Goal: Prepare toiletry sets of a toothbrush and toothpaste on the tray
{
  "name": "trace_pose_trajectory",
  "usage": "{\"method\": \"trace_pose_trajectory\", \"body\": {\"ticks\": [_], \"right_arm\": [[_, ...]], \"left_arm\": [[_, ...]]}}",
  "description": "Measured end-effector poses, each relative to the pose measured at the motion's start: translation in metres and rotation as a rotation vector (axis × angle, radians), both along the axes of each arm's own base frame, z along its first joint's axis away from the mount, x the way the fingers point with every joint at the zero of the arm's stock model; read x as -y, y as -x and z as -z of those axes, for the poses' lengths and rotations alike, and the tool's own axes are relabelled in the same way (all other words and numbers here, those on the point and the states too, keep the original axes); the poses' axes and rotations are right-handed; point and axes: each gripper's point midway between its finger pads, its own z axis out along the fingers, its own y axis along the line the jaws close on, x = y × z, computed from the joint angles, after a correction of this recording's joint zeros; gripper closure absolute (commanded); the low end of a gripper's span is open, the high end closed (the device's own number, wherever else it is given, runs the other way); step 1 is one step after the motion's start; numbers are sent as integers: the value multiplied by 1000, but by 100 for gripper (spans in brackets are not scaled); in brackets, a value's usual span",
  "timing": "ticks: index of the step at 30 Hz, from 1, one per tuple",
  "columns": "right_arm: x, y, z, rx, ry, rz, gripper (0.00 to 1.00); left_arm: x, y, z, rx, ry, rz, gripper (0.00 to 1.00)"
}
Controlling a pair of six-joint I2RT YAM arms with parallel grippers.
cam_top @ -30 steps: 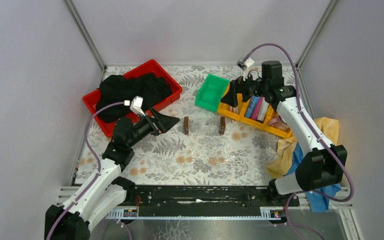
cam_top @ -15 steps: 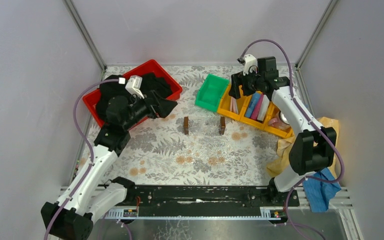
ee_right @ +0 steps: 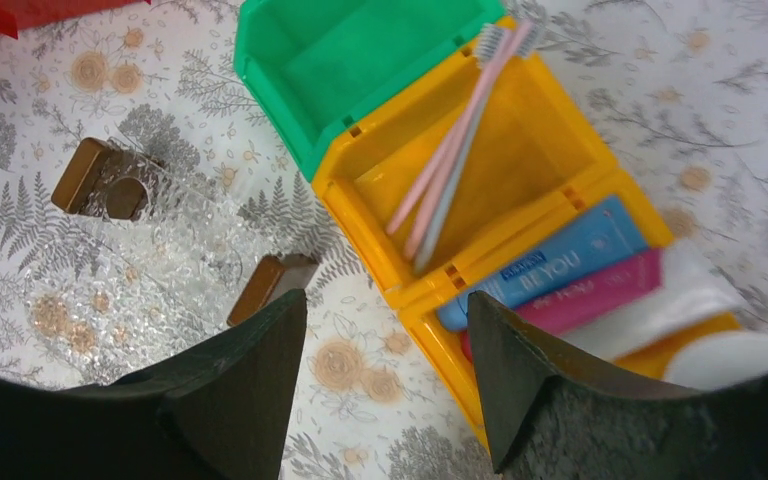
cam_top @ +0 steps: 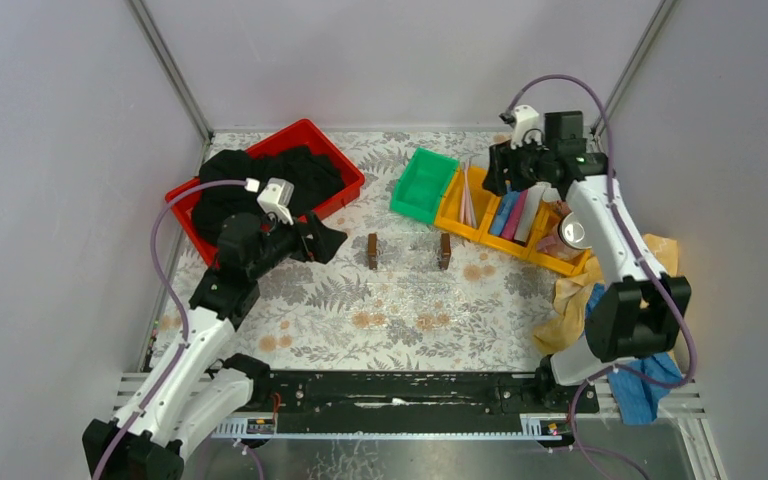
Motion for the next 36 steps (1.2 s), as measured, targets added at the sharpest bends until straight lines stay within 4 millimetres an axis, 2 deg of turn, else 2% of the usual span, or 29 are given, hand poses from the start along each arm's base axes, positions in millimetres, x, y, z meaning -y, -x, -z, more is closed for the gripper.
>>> {"method": "trace_pose_trajectory", "body": {"ticks": [3,5,8,11,18,22,27,36], "right_arm": [[17,11,-23,39,14,20,40],[25,15,-38,71,23,34,48],[34,13,-45,90,45,75,52],[47,6,-30,48,83,157,52],[88,-18,25,-96,215,435,52],[102,-23,35,-109,247,534,53],[105,-31,42,-113,240,580,55],[110,-45,95,-223,290,621,57]], "left_arm": [[-3,6,0,25,-14,5,2],[-5,7,-4,46,-15,1,2],[-10,7,-9,68,-14,-12,2],[-15,7,-11,76,-12,-25,2],[-21,6,-8,70,-7,-35,3],[-22,6,-7,67,-3,-35,3],[-23,7,-6,63,2,-30,3],[-25,6,-7,63,3,-37,3]]}}
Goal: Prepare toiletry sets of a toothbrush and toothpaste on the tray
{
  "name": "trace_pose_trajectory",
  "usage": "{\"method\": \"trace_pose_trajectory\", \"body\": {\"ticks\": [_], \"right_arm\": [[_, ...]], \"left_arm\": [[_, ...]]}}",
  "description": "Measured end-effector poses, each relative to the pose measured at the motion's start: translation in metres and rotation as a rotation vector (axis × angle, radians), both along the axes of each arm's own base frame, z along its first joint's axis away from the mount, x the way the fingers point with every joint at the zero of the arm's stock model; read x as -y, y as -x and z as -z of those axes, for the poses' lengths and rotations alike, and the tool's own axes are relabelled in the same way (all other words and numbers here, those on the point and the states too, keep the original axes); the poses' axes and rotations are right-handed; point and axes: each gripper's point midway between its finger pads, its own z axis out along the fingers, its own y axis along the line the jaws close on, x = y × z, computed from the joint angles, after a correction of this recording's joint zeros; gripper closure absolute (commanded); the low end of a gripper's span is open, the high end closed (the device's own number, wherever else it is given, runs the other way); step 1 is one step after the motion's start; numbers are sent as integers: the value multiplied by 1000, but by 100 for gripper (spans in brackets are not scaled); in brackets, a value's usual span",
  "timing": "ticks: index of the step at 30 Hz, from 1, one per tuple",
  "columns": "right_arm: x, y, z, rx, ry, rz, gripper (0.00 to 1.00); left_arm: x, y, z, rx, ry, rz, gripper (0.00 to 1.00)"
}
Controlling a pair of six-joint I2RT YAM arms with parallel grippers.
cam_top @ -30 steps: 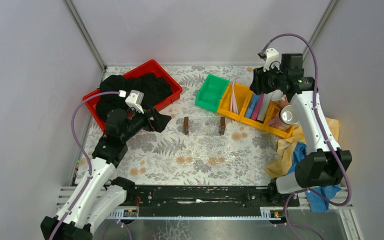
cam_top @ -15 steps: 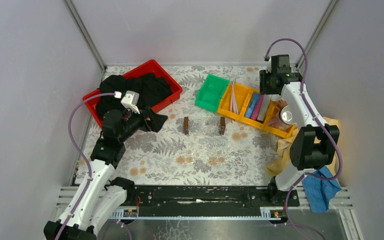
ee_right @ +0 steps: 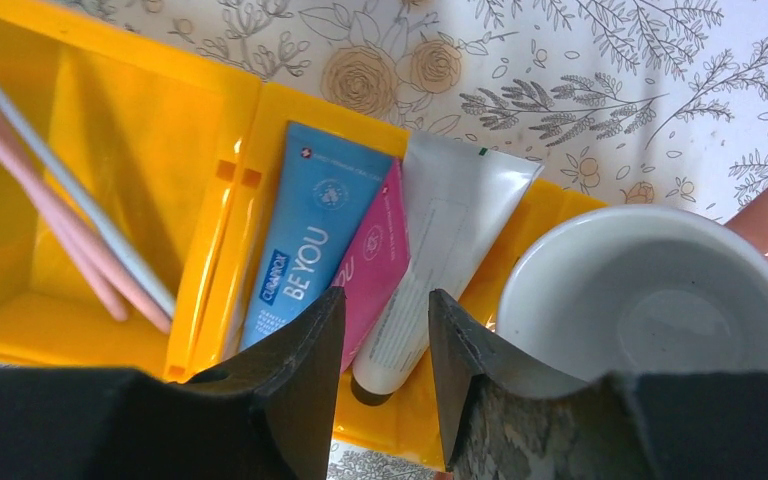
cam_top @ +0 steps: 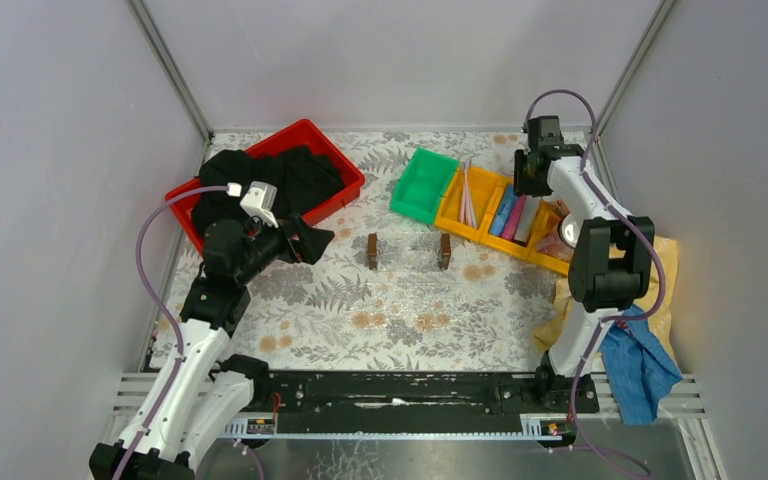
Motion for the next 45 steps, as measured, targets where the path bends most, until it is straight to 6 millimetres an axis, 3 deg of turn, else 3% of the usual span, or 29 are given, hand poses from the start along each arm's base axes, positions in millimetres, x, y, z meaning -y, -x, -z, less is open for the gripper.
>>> {"method": "trace_pose_trajectory", "body": {"ticks": [10,21,28,32,39,45], "right_arm": [[5,-14,14,-16,26,32,69],[5,-22,23,-21,14,51,96],[6,-22,16,-7,-21,55,100],[6,-20,-20,74,-40,38,100],[-7,0,-118,321,-90,-48,100],[-45,28,-166,470,-221,-262,100]], "left_arm": [[0,0,0,0,0,-1,3],[-2,0,0,2,0,-6,3],[-1,2,-2,11,3,0,3],[1,6,-4,26,11,22,3],[18,15,-13,68,83,124,4],[44,30,-26,61,298,269,6]]}}
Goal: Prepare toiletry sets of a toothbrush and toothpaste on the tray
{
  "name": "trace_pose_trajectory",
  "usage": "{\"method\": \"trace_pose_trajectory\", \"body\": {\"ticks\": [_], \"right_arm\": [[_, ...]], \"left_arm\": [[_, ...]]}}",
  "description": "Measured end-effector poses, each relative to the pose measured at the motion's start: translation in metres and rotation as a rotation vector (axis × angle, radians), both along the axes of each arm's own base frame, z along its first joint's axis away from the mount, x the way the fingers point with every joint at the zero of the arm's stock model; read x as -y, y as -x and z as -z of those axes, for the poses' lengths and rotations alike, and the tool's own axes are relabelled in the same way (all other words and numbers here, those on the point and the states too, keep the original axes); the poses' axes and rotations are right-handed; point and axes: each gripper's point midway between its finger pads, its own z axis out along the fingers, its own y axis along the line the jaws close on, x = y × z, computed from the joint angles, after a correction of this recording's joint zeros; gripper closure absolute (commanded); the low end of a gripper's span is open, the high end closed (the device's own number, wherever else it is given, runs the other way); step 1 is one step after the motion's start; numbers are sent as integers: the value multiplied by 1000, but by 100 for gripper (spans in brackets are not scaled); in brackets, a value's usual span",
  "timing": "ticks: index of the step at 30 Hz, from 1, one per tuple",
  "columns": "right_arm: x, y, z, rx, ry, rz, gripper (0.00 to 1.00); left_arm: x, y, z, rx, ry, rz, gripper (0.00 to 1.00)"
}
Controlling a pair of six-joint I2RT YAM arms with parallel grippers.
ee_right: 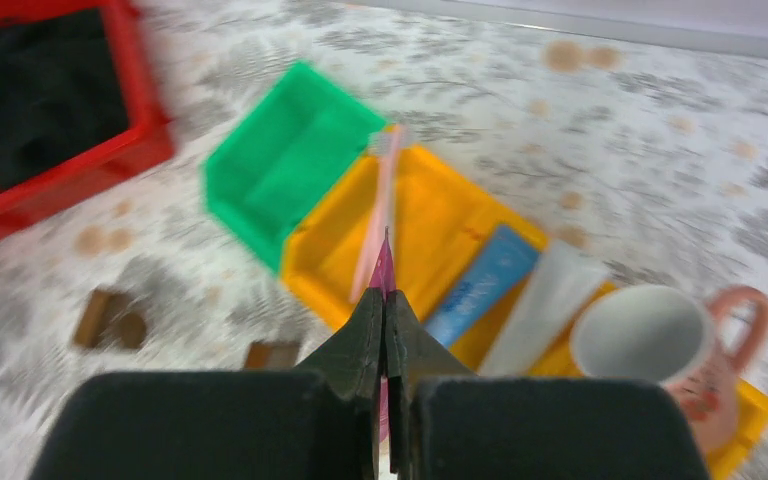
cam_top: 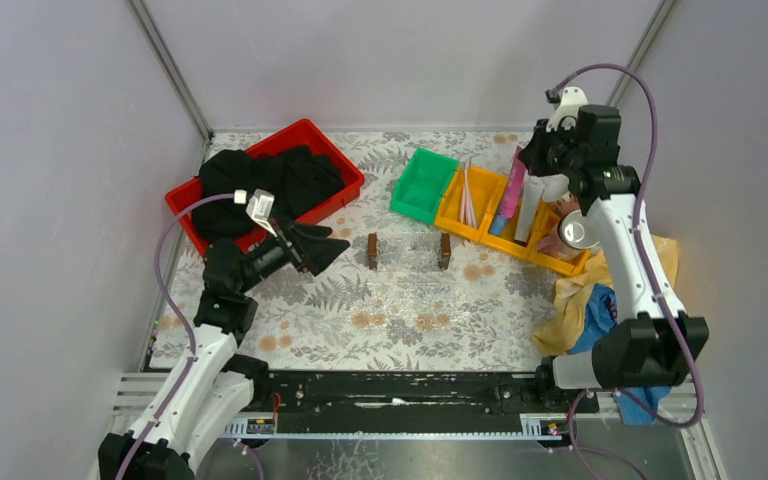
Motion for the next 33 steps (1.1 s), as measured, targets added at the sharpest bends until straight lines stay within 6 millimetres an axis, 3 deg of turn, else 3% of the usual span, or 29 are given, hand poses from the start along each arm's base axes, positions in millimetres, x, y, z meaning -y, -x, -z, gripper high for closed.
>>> {"method": "trace_pose_trajectory", "body": {"ticks": [4,10,13,18,23,33], "right_arm": [[-46,35,-14,61,-120,-270,100],[-110,86,-32,112,-385,-669,100],[-130,106,-34,99,-490,-802,100],[-164,148,-42,71,-571,-1035,100],[-177,179,-55,92,-576,-1189,100],[-185,198,-53,88,-570,-1286,100]], "left_arm": [[17,19,-20,56,119,92,7],[61,54,-52,184,206,247,16],[84,50,-55,179,224,282,18],[121,26,-46,127,194,307,21],[147,12,-51,135,181,351,31],[176,15,-48,125,160,463,44]]}}
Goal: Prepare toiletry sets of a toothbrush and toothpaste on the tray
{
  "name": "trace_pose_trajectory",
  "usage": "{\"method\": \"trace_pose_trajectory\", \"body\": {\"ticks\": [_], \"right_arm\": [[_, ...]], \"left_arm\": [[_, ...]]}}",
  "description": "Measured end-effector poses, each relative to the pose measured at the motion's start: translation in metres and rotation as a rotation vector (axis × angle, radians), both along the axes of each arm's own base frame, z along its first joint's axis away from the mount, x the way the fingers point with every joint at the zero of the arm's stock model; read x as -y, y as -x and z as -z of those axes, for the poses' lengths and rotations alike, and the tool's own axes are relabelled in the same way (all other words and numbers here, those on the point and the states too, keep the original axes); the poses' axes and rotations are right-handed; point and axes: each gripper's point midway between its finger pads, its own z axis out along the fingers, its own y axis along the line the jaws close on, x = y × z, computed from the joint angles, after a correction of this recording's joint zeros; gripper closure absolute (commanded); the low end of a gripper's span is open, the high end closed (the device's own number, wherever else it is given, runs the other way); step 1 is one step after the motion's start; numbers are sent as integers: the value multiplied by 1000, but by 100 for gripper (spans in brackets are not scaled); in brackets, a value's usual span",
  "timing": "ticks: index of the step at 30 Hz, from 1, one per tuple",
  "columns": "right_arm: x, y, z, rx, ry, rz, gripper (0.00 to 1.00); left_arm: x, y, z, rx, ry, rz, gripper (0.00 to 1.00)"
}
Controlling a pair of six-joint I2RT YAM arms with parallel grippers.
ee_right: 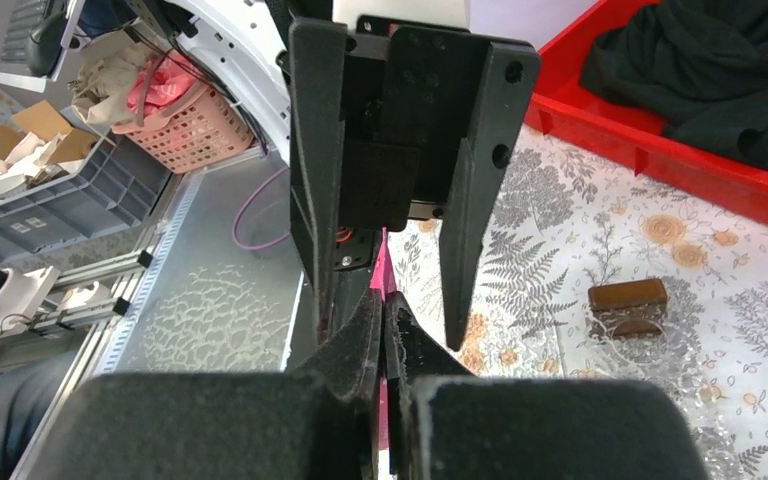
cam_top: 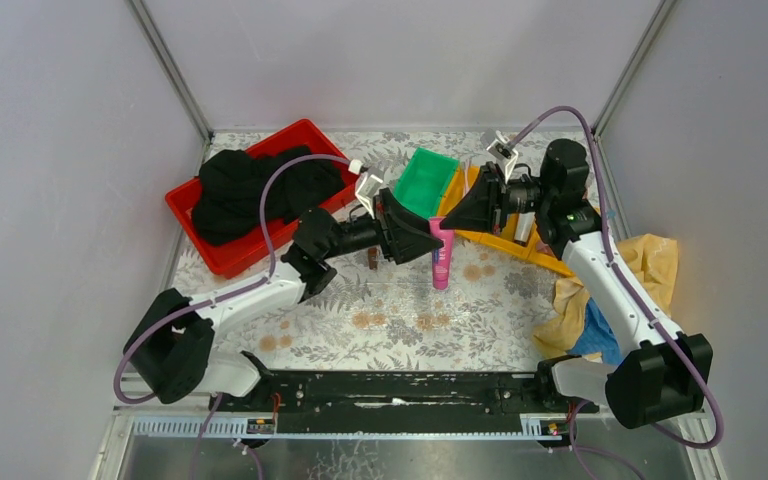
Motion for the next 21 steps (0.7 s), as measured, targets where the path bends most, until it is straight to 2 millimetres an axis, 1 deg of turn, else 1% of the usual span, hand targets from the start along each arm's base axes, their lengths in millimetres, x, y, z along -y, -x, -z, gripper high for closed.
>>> {"method": "trace_pose_trajectory", "body": {"ticks": [5,7,10,12,14,21], "right_arm": [[-2,4,11,-14,21,-13,100],[-2,7,13,-21,26,-22,100],[-3,8,16,-25,33,-23,100],[-2,9,17,-28,35,-24,100],[-2,9,16,-27,36,-24,95],[-4,11,18,-32,40,-33,61]], "left_arm": [[6,10,-4,16,-2,55,75],[8,10,-2,15,-8,65,86],[9,11,2,10,-18,83,96],[9,13,2,13,-21,91,98],[8,13,2,19,-23,93,100],[3,19,9,35,-47,90,100]]}}
